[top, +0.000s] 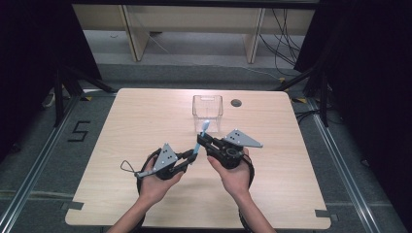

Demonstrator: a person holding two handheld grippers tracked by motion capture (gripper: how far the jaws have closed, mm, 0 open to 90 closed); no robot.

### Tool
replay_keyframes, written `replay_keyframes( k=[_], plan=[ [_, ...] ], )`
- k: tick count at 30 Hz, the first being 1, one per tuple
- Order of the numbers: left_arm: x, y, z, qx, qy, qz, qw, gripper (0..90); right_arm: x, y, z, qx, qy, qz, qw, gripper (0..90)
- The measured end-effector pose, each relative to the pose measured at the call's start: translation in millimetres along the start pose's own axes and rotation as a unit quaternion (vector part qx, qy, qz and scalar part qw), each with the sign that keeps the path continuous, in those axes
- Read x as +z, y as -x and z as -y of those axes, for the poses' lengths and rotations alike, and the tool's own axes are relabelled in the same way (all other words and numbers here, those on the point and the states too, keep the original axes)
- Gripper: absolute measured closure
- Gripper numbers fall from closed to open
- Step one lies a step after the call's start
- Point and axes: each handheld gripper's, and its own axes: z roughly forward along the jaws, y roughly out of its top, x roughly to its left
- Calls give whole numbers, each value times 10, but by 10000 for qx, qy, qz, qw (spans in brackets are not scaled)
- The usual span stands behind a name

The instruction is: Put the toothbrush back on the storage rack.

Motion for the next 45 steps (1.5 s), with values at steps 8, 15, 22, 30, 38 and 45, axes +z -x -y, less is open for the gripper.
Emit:
replay_keyframes(
  k=[8,15,22,30,38,45],
  plan=[
    [21,16,-16,5,-70,9,10000,783,-2,2,-4,-22,7,-11,10000,839],
    [59,63,-22,272,-166,20,9995,704,-8,-33,-41,-432,-151,143,9988,858],
    [-7,53,-4,461,-278,-112,9985,613,-38,-7,-83,-918,-200,462,9945,858],
    [-233,-120,117,212,-471,-513,9973,434,-78,107,-120,-912,-146,636,9937,858],
    [-440,-269,278,16,-425,-853,9955,323,-119,220,-175,-839,-98,837,9929,858],
    [-569,-377,354,-13,-442,-1077,9932,319,-164,313,-246,-757,4,966,9924,857]
  ],
)
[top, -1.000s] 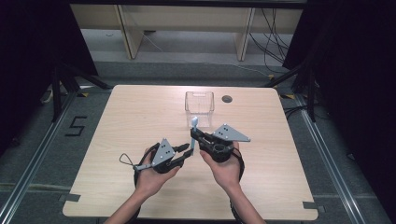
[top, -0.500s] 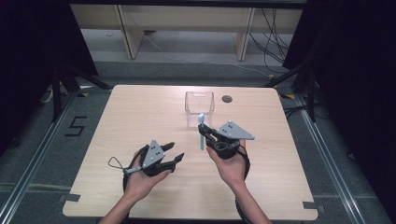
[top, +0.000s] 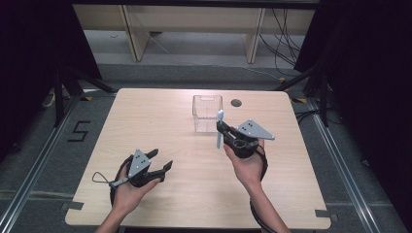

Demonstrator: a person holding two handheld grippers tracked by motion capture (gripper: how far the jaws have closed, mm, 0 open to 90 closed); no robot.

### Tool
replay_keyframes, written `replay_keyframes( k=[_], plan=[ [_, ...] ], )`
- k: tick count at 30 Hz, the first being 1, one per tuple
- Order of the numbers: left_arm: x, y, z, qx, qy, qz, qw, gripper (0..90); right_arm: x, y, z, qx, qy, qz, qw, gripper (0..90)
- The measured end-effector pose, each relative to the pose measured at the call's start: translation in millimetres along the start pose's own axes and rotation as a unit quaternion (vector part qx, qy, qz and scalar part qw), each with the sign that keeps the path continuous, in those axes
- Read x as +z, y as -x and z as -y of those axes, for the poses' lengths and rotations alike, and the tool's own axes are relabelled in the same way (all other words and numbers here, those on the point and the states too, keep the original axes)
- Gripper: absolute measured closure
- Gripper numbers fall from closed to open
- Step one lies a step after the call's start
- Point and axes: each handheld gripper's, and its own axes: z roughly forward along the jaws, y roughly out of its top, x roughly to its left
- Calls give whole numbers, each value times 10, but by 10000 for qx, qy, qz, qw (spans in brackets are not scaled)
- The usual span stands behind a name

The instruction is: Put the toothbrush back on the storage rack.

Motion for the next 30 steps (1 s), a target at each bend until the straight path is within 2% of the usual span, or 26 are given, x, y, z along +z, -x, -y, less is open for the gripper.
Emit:
replay_keyframes(
  k=[1,2,3,4,7,8,10,13,21,23,24,30],
  plan=[
    [-14,-14,22,-3,-19,-15,10000,319,-5,17,-6,14,4,64,10000,858],
    [-23,-23,41,-25,-21,-30,10000,319,0,45,-13,-23,32,31,10000,857],
    [-34,-33,59,-39,-14,-48,10000,319,-9,66,-20,-86,31,125,9999,857],
    [-56,-52,87,-87,18,-95,9999,320,-8,84,-27,27,52,107,9999,857],
    [-72,-75,121,-159,96,-133,9997,321,-3,101,-32,62,120,97,9999,857],
    [-77,-83,130,-185,142,-151,9996,336,-10,120,-44,32,127,170,9998,857],
    [-115,-108,152,-342,152,-287,9989,338,-8,138,-62,44,181,182,9997,858],
    [-126,-129,172,-426,168,-336,9984,335,2,154,-77,68,264,179,9995,857],
    [-141,-160,250,-518,218,-455,9974,327,14,217,-148,85,417,335,9985,857],
    [-134,-163,261,-546,280,-459,9971,326,22,252,-159,-7,499,382,9980,858],
    [-129,-164,265,-537,300,-454,9971,326,38,264,-157,74,564,365,9977,858],
    [-147,-163,266,-540,272,-495,9969,325,56,303,-160,109,620,477,9969,858]
  ],
)
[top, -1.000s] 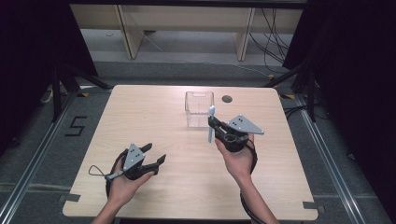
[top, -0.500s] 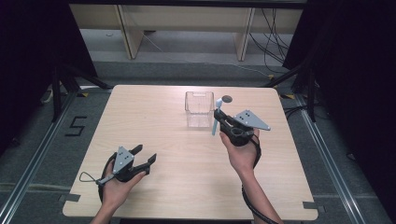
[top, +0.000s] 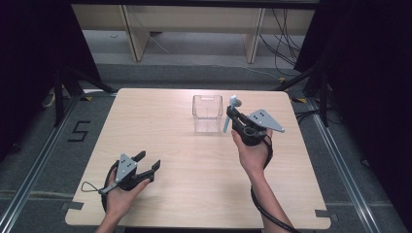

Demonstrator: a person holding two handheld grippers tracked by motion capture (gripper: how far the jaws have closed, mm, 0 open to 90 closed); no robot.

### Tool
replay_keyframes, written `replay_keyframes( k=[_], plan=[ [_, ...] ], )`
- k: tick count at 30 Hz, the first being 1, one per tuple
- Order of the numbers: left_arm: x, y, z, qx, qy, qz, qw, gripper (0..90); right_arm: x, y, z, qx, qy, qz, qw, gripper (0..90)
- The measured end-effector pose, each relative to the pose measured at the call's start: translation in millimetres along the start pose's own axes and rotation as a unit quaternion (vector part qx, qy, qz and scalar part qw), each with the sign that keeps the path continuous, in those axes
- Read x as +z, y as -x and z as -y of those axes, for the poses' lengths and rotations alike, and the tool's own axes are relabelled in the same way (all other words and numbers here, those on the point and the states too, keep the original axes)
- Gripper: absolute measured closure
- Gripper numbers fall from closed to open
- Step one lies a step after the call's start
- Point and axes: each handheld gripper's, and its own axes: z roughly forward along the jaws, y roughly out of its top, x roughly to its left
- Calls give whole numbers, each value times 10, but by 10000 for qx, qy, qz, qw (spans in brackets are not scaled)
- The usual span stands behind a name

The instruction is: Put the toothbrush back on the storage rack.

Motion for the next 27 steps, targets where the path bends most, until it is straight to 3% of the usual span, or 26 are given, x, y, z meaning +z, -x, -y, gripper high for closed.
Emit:
replay_keyframes(
  k=[5,9,10,13,16,24,27],
  plan=[
    [15,-4,15,-16,74,8,10000,325,14,32,-26,54,107,153,9998,858],
    [0,-1,12,2,17,-24,10000,325,36,60,-64,-41,224,202,9995,858],
    [0,-2,14,-5,20,-29,10000,325,31,54,-70,50,164,191,9997,858],
    [14,-6,21,-7,93,3,10000,325,51,81,-77,-11,337,205,9992,858],
    [4,0,25,6,0,-29,10000,325,71,85,-83,1,471,240,9986,858],
    [12,-4,26,34,100,-11,9999,325,127,108,-142,-53,587,284,9979,857],
    [1,1,24,32,23,-42,10000,325,145,119,-157,-130,568,293,9979,858]
  ],
)
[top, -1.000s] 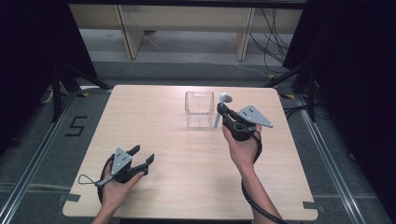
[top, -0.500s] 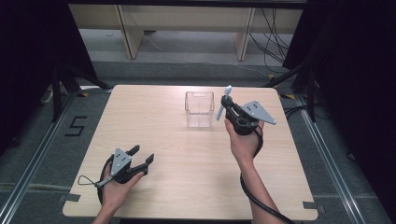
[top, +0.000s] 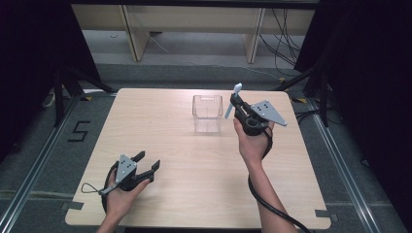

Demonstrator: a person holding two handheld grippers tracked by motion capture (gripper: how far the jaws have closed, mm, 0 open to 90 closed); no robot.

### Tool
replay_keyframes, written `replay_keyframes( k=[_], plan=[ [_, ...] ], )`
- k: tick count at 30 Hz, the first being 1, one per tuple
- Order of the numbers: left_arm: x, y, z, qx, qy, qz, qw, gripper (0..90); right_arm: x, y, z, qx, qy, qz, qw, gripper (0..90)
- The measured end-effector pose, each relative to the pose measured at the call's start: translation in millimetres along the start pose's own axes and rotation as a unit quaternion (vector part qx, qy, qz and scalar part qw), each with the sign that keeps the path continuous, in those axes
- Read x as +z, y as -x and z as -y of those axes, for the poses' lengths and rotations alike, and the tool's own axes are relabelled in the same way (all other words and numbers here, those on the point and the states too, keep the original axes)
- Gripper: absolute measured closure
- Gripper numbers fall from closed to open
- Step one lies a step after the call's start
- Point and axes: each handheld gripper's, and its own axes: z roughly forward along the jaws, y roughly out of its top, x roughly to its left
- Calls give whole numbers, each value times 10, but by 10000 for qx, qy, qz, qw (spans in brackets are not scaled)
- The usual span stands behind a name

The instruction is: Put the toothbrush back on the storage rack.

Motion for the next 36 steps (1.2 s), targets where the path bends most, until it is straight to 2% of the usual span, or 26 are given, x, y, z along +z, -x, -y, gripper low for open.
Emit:
replay_keyframes(
  k=[2,4,5,6,7,8,9,16,17,21,23,24,28,30,31,32,36],
  plan=[
    [-2,8,5,-26,-1,-3,10000,325,24,-12,-5,47,-5,16,10000,858],
    [-3,8,7,-29,-8,5,10000,324,50,-11,-10,-6,22,16,10000,858],
    [1,4,10,-41,40,21,10000,324,71,-20,-5,28,116,29,9999,858],
    [3,-2,11,-41,66,35,10000,325,79,-21,-12,-22,48,50,10000,858],
    [-17,-7,4,-41,-6,-13,10000,324,98,-34,-7,85,111,-4,9999,858],
    [-20,-12,4,-42,5,-12,10000,324,109,-37,-12,38,59,50,10000,858],
    [-24,-17,5,-53,2,-28,10000,324,136,-49,-12,102,98,12,9999,857],
    [-23,-16,10,-56,-8,-20,10000,325,202,-64,-32,43,138,5,9999,858],
    [-22,-16,10,-57,-8,-16,10000,325,203,-71,-37,27,112,73,9999,858],
    [-21,-16,11,-55,-18,-13,10000,325,240,-73,-47,95,160,74,9998,858],
    [-18,-14,12,-54,-20,-5,10000,324,261,-52,-59,3,190,98,9998,858],
    [-15,-12,14,-60,-14,2,10000,324,280,-60,-55,77,226,98,9997,858],
    [3,-12,21,-30,65,36,10000,324,304,-48,-50,83,156,93,9998,857],
    [-14,-4,19,-52,-29,15,10000,324,324,-38,-37,105,132,115,9998,857],
    [-13,-5,19,-46,-27,19,10000,324,337,-27,-34,42,148,122,9998,857],
    [-12,-4,20,-55,-24,17,10000,324,351,-32,-24,104,166,149,9997,858],
    [-8,-4,23,-67,-32,34,10000,324,374,-8,-14,60,130,160,9998,857]
  ],
)
